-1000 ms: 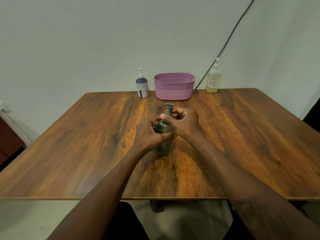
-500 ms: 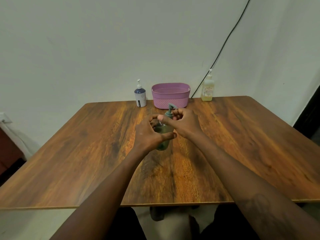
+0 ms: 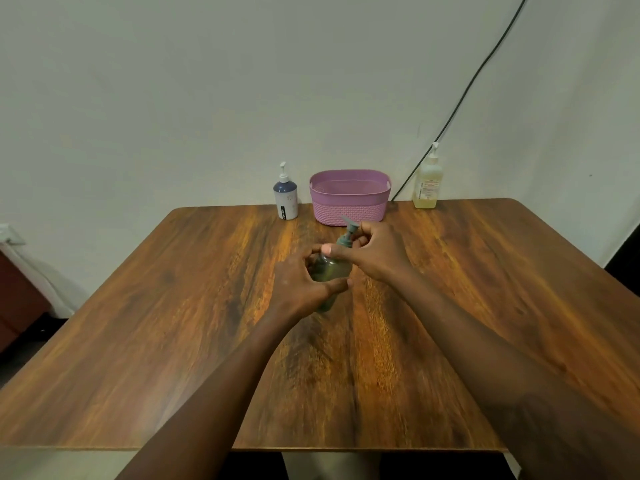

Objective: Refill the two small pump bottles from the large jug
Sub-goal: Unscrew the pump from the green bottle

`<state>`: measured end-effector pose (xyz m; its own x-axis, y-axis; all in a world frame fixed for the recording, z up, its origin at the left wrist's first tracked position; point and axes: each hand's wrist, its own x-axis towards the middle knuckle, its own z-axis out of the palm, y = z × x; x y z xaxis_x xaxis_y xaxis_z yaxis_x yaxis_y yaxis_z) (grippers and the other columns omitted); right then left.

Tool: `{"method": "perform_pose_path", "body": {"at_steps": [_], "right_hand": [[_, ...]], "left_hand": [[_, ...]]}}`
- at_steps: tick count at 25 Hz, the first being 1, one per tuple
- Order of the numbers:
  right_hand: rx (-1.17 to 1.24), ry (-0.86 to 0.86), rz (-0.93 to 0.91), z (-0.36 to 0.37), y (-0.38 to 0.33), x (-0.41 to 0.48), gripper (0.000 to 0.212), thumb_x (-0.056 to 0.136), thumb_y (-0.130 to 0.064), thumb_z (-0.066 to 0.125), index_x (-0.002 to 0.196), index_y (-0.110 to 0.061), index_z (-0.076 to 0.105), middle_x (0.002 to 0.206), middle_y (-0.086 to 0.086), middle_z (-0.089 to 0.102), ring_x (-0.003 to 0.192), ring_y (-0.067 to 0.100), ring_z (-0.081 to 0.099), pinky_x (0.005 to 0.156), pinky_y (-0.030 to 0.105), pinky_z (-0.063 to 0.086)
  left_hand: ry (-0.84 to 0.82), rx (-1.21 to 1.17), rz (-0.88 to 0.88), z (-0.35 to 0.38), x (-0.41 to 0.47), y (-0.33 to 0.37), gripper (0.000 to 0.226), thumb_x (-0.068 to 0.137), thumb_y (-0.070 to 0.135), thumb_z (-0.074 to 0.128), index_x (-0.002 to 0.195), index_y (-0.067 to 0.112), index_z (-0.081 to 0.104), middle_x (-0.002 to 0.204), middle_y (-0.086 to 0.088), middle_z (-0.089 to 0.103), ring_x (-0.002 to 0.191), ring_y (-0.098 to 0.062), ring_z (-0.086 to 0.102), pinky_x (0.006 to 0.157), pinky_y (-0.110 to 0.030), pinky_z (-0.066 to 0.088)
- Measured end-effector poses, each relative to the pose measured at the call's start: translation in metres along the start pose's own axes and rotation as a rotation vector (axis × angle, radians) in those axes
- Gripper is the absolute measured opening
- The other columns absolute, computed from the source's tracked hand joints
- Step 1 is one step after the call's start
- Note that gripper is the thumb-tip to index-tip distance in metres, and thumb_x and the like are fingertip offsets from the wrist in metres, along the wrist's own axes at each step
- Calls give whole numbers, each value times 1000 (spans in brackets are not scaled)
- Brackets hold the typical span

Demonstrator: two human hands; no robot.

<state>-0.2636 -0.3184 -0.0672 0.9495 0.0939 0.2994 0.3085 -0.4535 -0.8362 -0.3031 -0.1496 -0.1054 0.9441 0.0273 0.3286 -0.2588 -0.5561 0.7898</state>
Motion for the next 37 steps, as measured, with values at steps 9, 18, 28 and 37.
{"method": "perform_pose_path", "body": {"at_steps": [9, 18, 28, 37], "right_hand": [[492, -215, 63, -6, 7, 10, 47, 85, 16, 66, 120, -15, 69, 122, 5, 71, 114, 15, 69, 85, 27, 59], [676, -8, 42, -14, 28, 20, 39, 80, 8, 78, 115, -7, 69, 116, 16, 73, 113, 32, 69, 92, 48, 59], [659, 152, 151, -1, 59, 5, 38, 75, -4, 85, 111, -11, 74, 108, 16, 74, 103, 43, 70, 87, 53, 61], [-44, 95, 172, 38, 83, -19, 25, 78, -18, 85, 97, -24, 69, 94, -12, 67, 85, 3, 65, 66, 12, 51]], "left_hand": [[-293, -48, -162, -12, 12, -38, 63, 80, 37, 83, 135, 29, 54, 124, 10, 58, 114, -13, 55, 82, -22, 43], [-107, -108, -279, -17, 14, -66, 76, 67, 35, 93, 132, 26, 54, 126, 7, 60, 114, -13, 58, 82, -22, 48], [-18, -58, -206, -16, 2, -68, 75, 72, 38, 90, 135, 23, 52, 126, 9, 57, 110, -7, 55, 75, -11, 39], [3, -69, -154, -10, -2, -66, 84, 67, 40, 92, 137, 18, 51, 122, 11, 57, 104, 2, 55, 79, -10, 43]]}}
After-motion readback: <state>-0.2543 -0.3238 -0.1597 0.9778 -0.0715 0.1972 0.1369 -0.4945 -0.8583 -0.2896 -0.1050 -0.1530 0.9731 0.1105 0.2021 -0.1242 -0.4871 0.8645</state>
